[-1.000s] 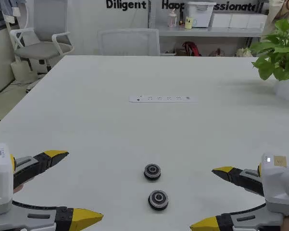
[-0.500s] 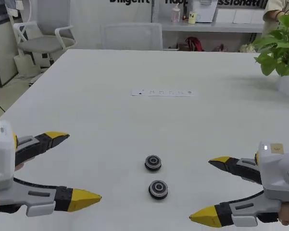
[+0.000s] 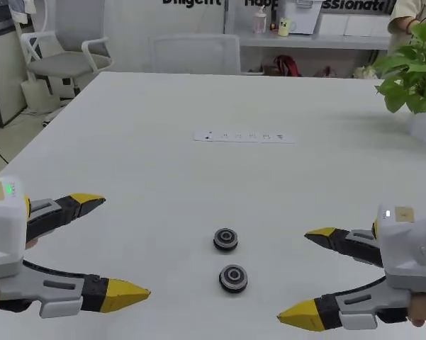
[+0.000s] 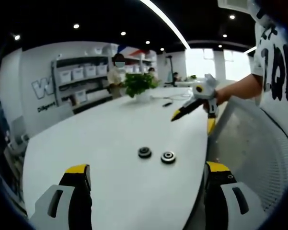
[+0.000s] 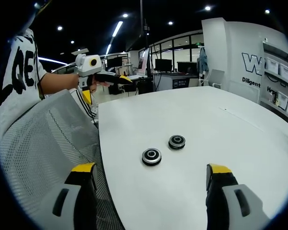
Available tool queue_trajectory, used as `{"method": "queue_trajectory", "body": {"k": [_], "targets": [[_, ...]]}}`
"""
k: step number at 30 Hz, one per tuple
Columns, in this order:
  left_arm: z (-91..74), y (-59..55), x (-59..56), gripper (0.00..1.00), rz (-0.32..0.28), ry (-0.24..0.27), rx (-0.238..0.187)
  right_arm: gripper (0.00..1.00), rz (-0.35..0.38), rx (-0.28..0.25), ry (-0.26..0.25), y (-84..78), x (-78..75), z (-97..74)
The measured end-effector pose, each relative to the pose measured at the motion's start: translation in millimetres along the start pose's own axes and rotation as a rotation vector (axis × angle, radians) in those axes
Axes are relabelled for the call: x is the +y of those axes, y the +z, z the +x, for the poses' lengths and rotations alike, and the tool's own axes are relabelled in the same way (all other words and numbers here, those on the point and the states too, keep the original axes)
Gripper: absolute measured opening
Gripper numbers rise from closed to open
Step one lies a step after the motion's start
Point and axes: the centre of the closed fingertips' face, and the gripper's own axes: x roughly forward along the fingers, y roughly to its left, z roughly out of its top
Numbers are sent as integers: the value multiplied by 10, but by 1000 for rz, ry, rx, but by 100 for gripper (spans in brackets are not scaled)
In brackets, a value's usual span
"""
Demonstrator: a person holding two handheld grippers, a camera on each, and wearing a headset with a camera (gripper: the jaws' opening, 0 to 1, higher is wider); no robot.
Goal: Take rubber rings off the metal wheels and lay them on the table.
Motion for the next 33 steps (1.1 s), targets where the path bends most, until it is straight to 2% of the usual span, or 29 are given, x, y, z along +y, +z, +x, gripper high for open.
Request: {"method": "queue_trajectory", "body": {"k": [9,13,33], "targets": [[39,2,-8,100,11,-11,6,89,-13,-9,10,65,-13,27],[82,-6,-21,100,34,-25,20,88,-24,-8,17,95,-27,66],[314,21,2,97,66,-79,41,75,-83,27,65,77,-89,242]]}}
